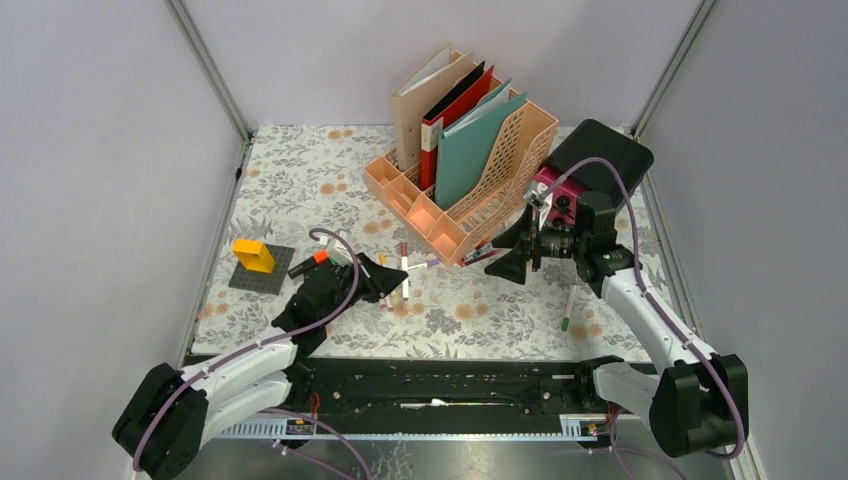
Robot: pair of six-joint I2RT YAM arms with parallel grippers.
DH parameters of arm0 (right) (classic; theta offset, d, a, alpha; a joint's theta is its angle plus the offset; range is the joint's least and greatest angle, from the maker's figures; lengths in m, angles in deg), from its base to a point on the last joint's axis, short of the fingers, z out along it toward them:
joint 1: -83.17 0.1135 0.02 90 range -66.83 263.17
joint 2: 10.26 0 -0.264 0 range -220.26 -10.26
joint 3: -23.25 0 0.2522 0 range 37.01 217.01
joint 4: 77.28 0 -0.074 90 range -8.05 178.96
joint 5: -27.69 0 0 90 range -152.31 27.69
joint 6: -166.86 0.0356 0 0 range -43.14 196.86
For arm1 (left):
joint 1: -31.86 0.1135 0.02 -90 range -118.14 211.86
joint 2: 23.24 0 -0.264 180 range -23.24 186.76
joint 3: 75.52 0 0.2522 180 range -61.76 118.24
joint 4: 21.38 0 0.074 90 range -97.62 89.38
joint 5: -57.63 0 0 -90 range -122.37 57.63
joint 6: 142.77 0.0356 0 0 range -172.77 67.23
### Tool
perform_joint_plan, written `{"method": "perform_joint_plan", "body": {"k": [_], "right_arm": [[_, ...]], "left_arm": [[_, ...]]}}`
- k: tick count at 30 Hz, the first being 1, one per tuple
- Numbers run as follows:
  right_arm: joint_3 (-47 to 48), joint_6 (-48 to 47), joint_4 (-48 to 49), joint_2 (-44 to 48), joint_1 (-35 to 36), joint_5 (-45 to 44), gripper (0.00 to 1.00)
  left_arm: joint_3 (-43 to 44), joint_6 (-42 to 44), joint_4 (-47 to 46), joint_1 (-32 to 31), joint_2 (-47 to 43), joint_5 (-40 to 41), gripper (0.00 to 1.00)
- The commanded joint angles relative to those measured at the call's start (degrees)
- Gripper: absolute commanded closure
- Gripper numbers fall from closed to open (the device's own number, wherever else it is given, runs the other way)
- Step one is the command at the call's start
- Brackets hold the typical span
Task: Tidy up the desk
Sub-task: Pick up the stationery from the center of the board.
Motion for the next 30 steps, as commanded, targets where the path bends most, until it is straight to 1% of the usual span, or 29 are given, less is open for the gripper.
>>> {"method": "perform_joint_plan", "body": {"k": [1,9,15,23,27,30], "right_arm": [[-1.67,8.88,10.34,-1.53,2.51,1.45,0.0],[-2.6,14.94,15.54,-5.11,5.74,1.06,0.0],[-2.24,16.78,16.4,-7.69,7.69,0.85,0.03],[-1.71,17.04,16.1,-9.51,10.42,0.25,0.09],[-1.26,17.08,15.47,-9.91,10.99,-0.12,0.15],[-1.06,17.35,15.33,-10.09,11.21,-0.47,0.23]], "left_arm": [[0.02,-3.96,-17.09,-3.5,2.25,0.1,1.0],[3.83,-1.98,-30.22,-14.16,11.2,10.79,1.0],[8.67,0.34,-38.43,-19.91,20.05,16.28,1.0],[14.11,1.19,-45.2,-22.96,30.1,19.1,1.0],[15.1,1.14,-46.38,-23.43,32.04,19.67,1.0],[15.13,1.14,-46.78,-23.73,32.48,20.01,1.0]]}}
